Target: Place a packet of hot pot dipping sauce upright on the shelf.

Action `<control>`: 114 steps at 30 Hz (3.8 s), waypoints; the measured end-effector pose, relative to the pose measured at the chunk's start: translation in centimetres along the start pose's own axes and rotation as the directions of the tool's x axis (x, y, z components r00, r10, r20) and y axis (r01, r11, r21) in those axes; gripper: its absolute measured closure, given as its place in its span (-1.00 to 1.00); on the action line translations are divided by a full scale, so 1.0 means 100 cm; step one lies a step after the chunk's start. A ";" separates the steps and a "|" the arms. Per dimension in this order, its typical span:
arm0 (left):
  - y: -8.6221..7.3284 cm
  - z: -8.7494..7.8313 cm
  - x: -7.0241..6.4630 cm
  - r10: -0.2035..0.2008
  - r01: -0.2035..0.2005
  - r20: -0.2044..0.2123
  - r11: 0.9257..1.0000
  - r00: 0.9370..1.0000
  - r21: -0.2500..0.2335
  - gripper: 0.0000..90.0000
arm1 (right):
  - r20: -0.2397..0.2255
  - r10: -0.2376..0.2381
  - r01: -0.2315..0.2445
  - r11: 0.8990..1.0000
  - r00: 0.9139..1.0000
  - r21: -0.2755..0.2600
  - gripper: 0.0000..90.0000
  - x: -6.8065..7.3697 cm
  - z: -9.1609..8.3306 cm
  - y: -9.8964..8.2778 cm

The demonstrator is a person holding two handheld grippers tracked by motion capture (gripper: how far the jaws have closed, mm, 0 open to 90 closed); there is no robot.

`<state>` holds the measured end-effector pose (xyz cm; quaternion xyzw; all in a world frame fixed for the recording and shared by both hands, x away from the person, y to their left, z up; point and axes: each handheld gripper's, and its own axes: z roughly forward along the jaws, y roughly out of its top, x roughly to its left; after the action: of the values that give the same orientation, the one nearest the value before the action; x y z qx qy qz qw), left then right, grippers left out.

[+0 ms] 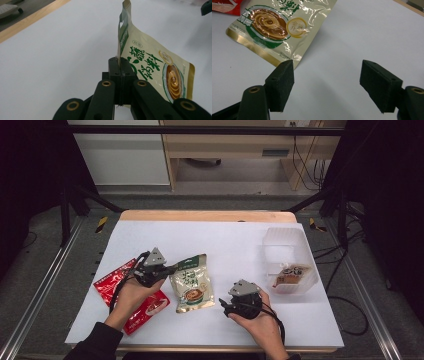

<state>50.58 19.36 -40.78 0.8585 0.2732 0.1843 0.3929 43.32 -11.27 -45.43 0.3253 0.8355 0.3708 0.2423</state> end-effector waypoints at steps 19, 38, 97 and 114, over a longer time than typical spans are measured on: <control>0.023 -0.015 -0.017 0.067 -0.065 0.024 0.996 0.997 -0.060 1.00 | -0.008 -0.034 0.034 0.999 0.999 -0.010 -0.30 0.001 -0.006 0.016; 0.057 -0.029 -0.040 0.208 -0.205 0.071 0.977 0.975 -0.053 1.00 | -0.065 -0.262 0.268 0.957 0.963 0.112 -0.34 -0.030 -0.040 0.081; -0.050 -0.029 -0.006 -0.068 0.067 -0.064 0.998 0.996 -0.013 -0.77 | -0.340 -0.374 0.452 0.871 0.863 0.190 1.00 -0.076 -0.030 0.152; -0.078 -0.044 0.004 -0.141 0.138 -0.164 0.990 0.976 -0.033 -0.79 | -0.273 -0.324 0.385 0.898 0.906 0.212 1.00 -0.120 -0.051 0.167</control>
<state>46.03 26.37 -44.05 0.8148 0.3624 0.2300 0.3898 54.19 -13.70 -27.40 0.1505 0.9447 0.2419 0.1625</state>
